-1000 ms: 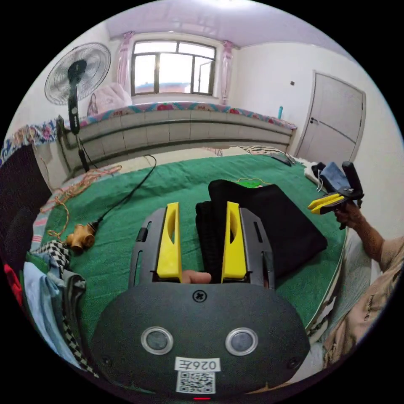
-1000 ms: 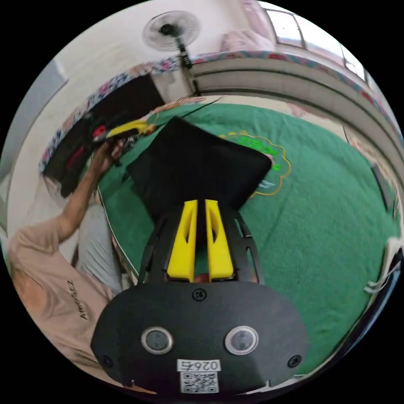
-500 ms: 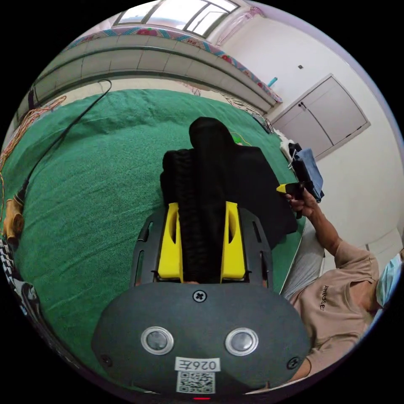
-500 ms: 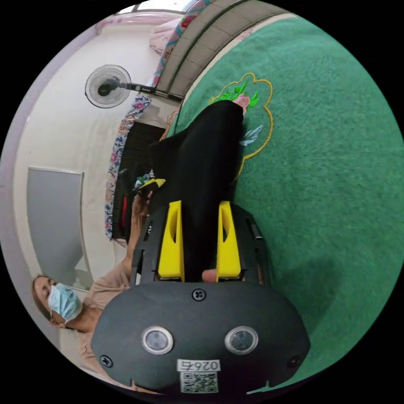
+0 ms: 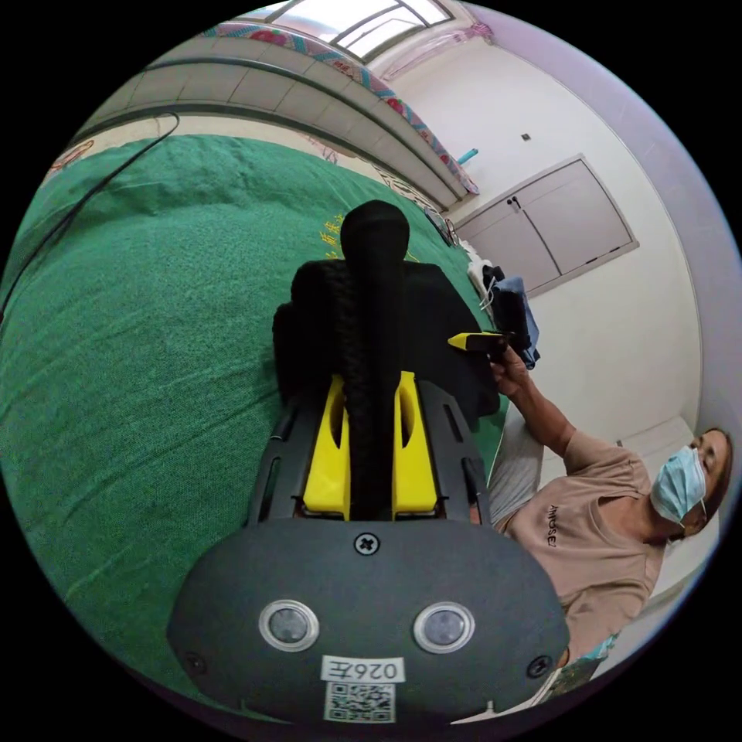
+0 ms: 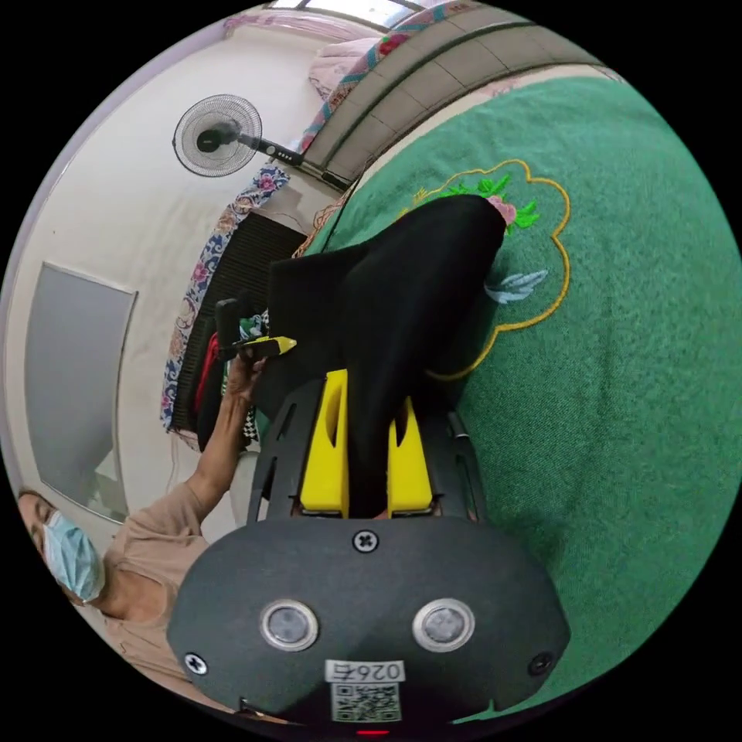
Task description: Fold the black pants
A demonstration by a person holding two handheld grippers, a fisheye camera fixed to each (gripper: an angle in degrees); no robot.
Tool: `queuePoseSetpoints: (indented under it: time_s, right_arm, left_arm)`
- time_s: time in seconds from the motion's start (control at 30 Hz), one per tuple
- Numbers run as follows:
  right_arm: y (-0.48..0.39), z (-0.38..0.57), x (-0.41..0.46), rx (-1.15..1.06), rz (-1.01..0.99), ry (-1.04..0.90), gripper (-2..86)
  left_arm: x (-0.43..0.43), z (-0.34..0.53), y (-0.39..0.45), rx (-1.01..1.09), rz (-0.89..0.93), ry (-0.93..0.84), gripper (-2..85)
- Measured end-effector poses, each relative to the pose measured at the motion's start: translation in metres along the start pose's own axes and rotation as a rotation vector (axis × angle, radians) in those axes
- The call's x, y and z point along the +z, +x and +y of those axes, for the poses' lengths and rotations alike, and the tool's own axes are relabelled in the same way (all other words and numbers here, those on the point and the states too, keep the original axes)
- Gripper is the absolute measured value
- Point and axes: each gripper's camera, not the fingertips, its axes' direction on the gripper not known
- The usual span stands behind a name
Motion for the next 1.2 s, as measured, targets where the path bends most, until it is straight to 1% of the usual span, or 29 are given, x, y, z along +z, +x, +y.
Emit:
queuePoseSetpoints:
  time_s: [0.13,0.27,0.37,0.47,0.57,0.63,0.7,0.73,0.8,0.83,0.9,0.93,0.97,1.0,1.03,1.07,1.1,1.17,1.2]
  right_arm:
    - [-0.047,0.024,-0.018,-0.161,0.177,0.019,3.0]
    - [-0.082,0.054,-0.040,-0.259,0.289,0.064,2.9]
    - [-0.102,0.084,-0.073,-0.302,0.354,0.127,2.9]
    - [-0.112,0.114,-0.126,-0.314,0.412,0.216,2.9]
    - [-0.108,0.160,-0.191,-0.289,0.471,0.345,2.9]
    - [-0.089,0.204,-0.248,-0.216,0.476,0.462,2.9]
    - [-0.070,0.238,-0.289,-0.146,0.482,0.543,2.9]
    - [-0.056,0.260,-0.314,-0.096,0.496,0.597,2.9]
    - [-0.035,0.293,-0.344,-0.023,0.529,0.685,2.9]
    - [-0.022,0.314,-0.360,0.023,0.561,0.741,2.9]
    - [0.003,0.344,-0.376,0.112,0.629,0.831,3.0]
    - [0.023,0.363,-0.384,0.187,0.665,0.891,3.1]
    - [0.036,0.373,-0.387,0.231,0.673,0.920,3.2]
    - [0.066,0.389,-0.389,0.334,0.687,0.965,3.5]
    - [0.098,0.402,-0.387,0.442,0.718,0.962,3.9]
    - [0.115,0.406,-0.384,0.501,0.739,0.934,4.2]
    - [0.144,0.418,-0.375,0.621,0.764,0.875,4.9]
    - [0.155,0.446,-0.360,0.584,0.689,0.942,5.9]
    - [0.149,0.467,-0.348,0.555,0.658,1.015,6.1]
  left_arm:
    - [0.019,0.021,0.009,0.036,0.026,0.049,8.4]
    - [0.040,0.046,0.054,0.174,-0.051,0.121,8.3]
    - [0.061,0.056,0.097,0.288,-0.097,0.173,8.3]
    - [0.095,0.054,0.142,0.369,-0.077,0.213,8.3]
    - [0.136,0.029,0.200,0.495,-0.033,0.190,8.3]
    - [0.171,0.008,0.241,0.585,-0.004,0.152,8.3]
    - [0.230,-0.022,0.296,0.691,0.026,0.086,8.3]
    - [0.247,-0.030,0.310,0.716,0.028,0.070,8.3]
    - [0.321,-0.060,0.362,0.782,0.009,0.010,8.3]
    - [0.342,-0.067,0.375,0.798,0.012,-0.006,8.3]
    - [0.426,-0.092,0.420,0.838,0.052,-0.055,8.5]
    - [0.448,-0.098,0.429,0.838,0.064,-0.064,8.7]
    - [0.494,-0.109,0.443,0.829,0.083,-0.090,9.2]
    - [0.539,-0.119,0.448,0.746,0.052,-0.133,9.9]
    - [0.559,-0.123,0.448,0.688,0.024,-0.149,9.7]
    - [0.587,-0.122,0.446,0.583,-0.023,-0.132,9.3]
    - [0.599,-0.110,0.445,0.558,-0.023,-0.057,7.0]
    - [0.606,-0.083,0.446,0.592,-0.036,0.051,4.5]
    - [0.611,-0.062,0.449,0.658,-0.024,0.074,2.8]
